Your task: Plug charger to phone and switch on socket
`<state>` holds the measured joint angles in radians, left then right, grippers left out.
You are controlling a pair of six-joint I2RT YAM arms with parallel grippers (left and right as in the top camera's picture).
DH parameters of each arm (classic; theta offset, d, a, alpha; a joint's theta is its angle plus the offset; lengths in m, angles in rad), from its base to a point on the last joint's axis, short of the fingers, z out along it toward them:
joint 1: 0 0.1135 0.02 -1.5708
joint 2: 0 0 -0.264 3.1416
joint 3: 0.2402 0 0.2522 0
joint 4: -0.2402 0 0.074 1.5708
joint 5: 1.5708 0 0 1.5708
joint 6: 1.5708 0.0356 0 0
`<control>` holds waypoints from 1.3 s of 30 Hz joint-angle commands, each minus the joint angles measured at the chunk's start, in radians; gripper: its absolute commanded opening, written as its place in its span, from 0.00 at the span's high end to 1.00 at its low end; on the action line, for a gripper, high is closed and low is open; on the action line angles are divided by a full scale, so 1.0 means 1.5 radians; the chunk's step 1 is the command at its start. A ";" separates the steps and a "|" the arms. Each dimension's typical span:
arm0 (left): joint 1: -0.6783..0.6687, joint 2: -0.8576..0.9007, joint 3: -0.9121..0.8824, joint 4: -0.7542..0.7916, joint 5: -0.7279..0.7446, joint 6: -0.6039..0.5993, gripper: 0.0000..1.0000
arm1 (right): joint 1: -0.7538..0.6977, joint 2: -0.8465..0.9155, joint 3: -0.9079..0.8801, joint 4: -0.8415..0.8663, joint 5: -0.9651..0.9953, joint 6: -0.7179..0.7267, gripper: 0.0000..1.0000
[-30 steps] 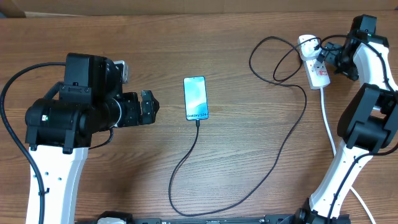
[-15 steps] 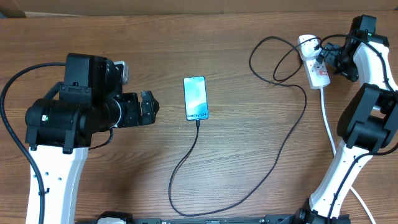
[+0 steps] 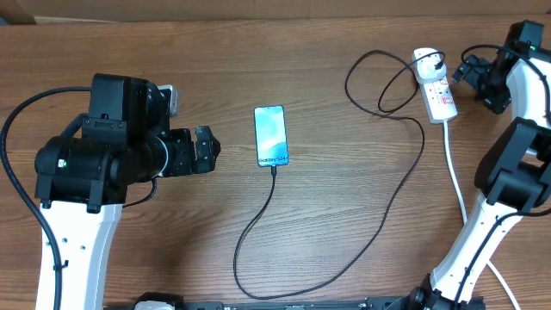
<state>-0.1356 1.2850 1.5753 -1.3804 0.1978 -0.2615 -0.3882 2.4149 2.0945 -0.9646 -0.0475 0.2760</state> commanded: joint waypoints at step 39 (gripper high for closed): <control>-0.002 -0.006 -0.001 0.009 0.001 0.010 0.01 | 0.019 0.034 -0.001 -0.007 -0.022 -0.012 0.00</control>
<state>-0.1356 1.2850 1.5753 -1.3689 0.1978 -0.2615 -0.3668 2.4489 2.0945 -0.9581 -0.0628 0.2836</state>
